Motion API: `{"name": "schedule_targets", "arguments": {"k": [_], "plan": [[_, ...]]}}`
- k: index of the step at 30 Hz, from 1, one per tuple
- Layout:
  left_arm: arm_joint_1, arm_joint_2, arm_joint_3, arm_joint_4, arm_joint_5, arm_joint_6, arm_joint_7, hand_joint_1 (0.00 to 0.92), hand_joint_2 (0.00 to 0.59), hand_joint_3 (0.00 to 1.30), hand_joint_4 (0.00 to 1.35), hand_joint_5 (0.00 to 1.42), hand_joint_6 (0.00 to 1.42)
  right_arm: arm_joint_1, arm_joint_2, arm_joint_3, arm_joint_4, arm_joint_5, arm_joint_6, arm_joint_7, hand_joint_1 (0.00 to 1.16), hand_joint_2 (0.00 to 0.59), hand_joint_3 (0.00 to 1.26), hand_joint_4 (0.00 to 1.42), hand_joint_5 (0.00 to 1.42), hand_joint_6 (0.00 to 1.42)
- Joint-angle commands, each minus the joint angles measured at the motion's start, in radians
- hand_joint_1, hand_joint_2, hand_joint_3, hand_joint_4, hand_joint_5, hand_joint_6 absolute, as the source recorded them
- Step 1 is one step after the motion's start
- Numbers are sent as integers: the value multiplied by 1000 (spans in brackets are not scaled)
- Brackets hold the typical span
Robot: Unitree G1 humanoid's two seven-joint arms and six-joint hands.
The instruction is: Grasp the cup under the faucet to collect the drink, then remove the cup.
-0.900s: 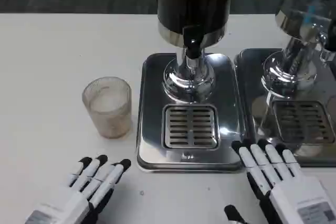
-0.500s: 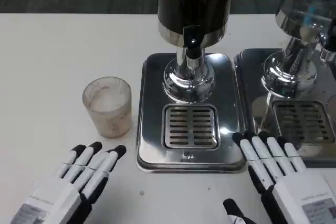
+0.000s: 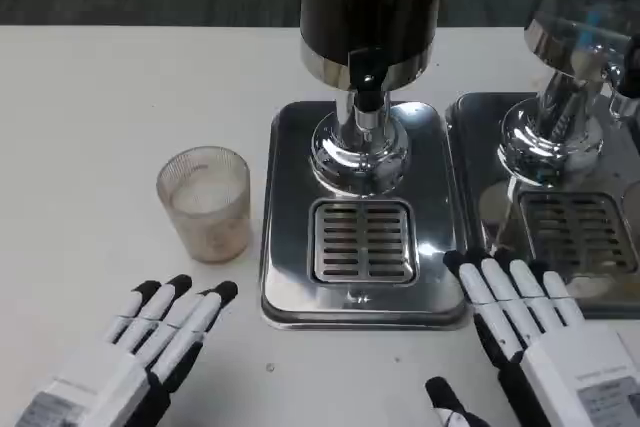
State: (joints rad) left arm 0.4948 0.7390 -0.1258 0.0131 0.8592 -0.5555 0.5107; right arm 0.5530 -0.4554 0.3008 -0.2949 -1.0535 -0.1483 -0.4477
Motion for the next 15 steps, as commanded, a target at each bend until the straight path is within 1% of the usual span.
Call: {"name": "schedule_targets", "arguments": {"k": [1, 3, 7, 12, 15], "plan": [[-11, 3, 22, 22, -26, -24, -9, 0, 89, 0, 0, 0, 0, 4, 15, -6, -33, 0, 5, 19, 302, 418, 0, 0, 0, 0], [-24, 2, 26, 37, -39, -37, -9, 0, 88, 0, 0, 0, 0, 5, 24, -7, -36, 0, 7, 20, 303, 419, 0, 0, 0, 0], [-53, 6, 45, 81, -74, -75, -8, 0, 83, 0, 0, 0, 0, 11, 50, 6, -46, -14, 19, 21, 303, 420, 1, 0, 0, 0], [-87, -9, 57, 109, -117, -99, -17, 0, 79, 0, 0, 0, 0, 16, 65, 3, -53, -13, 18, 19, 303, 421, 5, 0, 0, 0], [-105, -27, 67, 122, -146, -93, -25, 0, 77, 0, 0, 0, 0, 13, 72, 0, -56, -8, 17, 20, 303, 421, 10, 0, 0, 0]]}}
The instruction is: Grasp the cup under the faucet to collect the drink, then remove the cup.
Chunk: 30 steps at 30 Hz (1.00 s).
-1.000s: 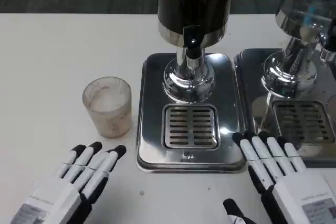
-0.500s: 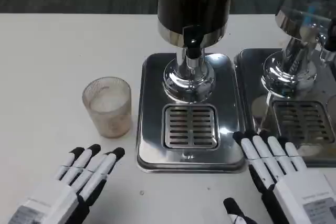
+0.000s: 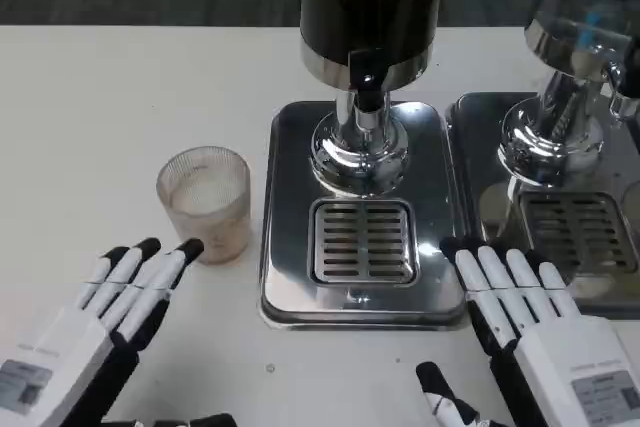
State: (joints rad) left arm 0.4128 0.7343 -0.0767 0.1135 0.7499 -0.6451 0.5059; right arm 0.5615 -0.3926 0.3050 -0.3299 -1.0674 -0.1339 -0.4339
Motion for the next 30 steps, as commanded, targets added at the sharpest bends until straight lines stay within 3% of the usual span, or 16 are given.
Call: {"name": "schedule_targets", "arguments": {"k": [1, 11, 27, 30], "plan": [[-28, -29, 22, 26, -44, -2, -21, 0, 69, 0, 0, 0, 0, 3, 10, -5, -21, 9, 2, 7, 303, 421, 11, 0, 0, 0], [-162, -95, 50, 182, -148, -18, -23, 0, 55, 0, 0, 0, 0, -27, 28, -7, -7, 52, -14, 22, 304, 421, 46, 0, 0, 0], [-403, -154, 50, 523, -220, -106, -9, 2, 31, 0, 0, 0, 0, -50, 38, -8, -15, 77, -12, 35, 304, 421, 87, 0, 0, 14], [-443, -161, 45, 580, -224, -115, -17, 51, 25, 0, 0, 1, 19, -49, 42, -7, -19, 77, -11, 36, 304, 421, 91, 0, 0, 15]]}}
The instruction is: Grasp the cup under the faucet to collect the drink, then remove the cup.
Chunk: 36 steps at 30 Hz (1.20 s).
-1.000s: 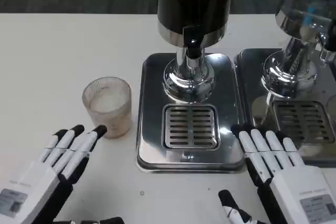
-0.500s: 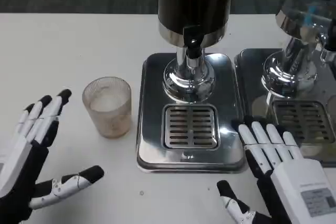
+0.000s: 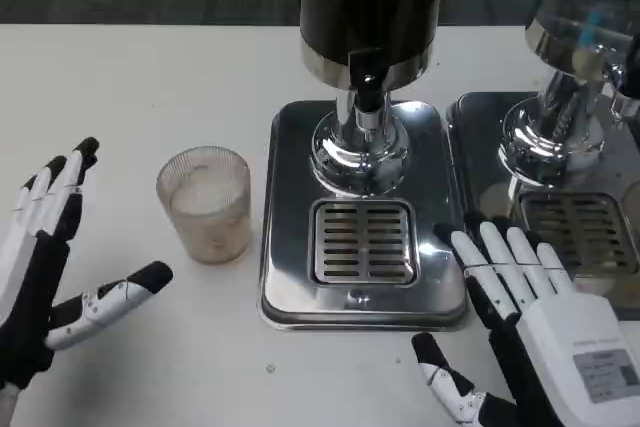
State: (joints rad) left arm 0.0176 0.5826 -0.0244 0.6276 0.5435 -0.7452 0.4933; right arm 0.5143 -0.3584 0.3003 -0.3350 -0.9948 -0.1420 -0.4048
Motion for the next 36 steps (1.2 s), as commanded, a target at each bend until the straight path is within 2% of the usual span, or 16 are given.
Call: {"name": "schedule_targets", "arguments": {"k": [1, 4, 14, 36], "plan": [[-60, -9, -10, 83, -19, -18, -8, 65, 23, 0, 0, 9, 29, -2, 9, -2, -16, 4, -3, 7, 304, 421, 93, 0, 0, 16], [-103, -11, -22, 137, -21, -19, -18, 112, 22, 0, 0, 34, 56, -4, 14, 0, -19, 4, -6, 6, 305, 420, 103, 0, 0, 28], [-216, -19, -64, 283, -39, -9, -73, 176, 23, 0, 0, 113, 120, -13, 31, 11, -16, 0, -12, 1, 333, 422, 123, 11, 4, 45], [-398, -68, -130, 466, -70, 35, -204, 205, 34, 3, 39, 219, 191, -30, 37, 21, -7, 15, -31, 3, 340, 422, 138, 42, 35, 90]]}}
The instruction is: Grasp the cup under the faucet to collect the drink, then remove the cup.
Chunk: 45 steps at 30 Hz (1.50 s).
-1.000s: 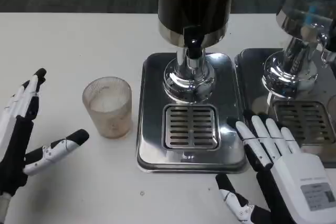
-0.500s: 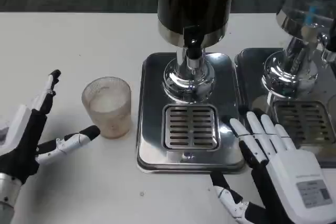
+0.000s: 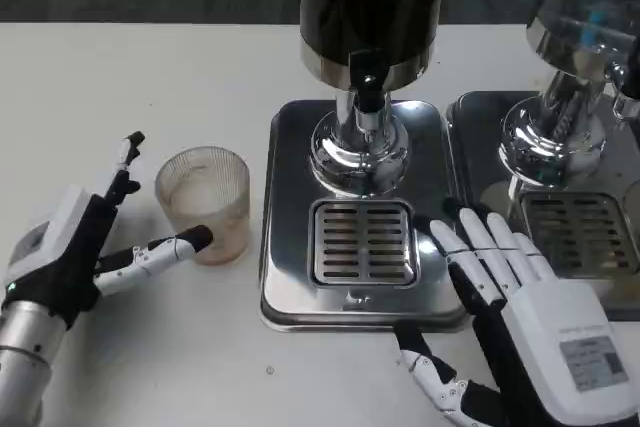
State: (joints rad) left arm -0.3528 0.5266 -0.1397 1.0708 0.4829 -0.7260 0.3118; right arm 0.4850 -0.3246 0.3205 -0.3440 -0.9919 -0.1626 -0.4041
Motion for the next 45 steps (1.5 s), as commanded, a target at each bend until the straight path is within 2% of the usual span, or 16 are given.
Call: {"name": "schedule_targets", "arguments": {"k": [1, 24, 32, 39, 45], "plan": [[-32, -13, -16, 28, -10, 17, -27, 205, 34, 19, 41, 222, 192, 0, 4, 1, 2, 13, -11, 2, 340, 422, 139, 42, 36, 90], [-128, -62, -66, 80, -4, 70, -54, 227, 54, 92, 145, 324, 265, -1, 15, -1, 5, 28, -10, -4, 341, 422, 156, 54, 61, 124], [-127, -73, -76, 70, 2, 69, -1, 286, 85, 179, 243, 412, 356, -5, 17, -4, 11, 46, -14, -9, 341, 422, 156, 63, 62, 135], [-117, -80, -79, 68, 0, 47, 47, 273, 101, 238, 311, 485, 407, -12, 18, -4, 22, 56, -22, -13, 344, 420, 156, 64, 69, 141], [-106, -83, -76, 69, -1, 30, 95, 261, 120, 325, 423, 609, 572, -18, 18, -8, 30, 69, -33, -15, 351, 417, 156, 70, 72, 145]]}}
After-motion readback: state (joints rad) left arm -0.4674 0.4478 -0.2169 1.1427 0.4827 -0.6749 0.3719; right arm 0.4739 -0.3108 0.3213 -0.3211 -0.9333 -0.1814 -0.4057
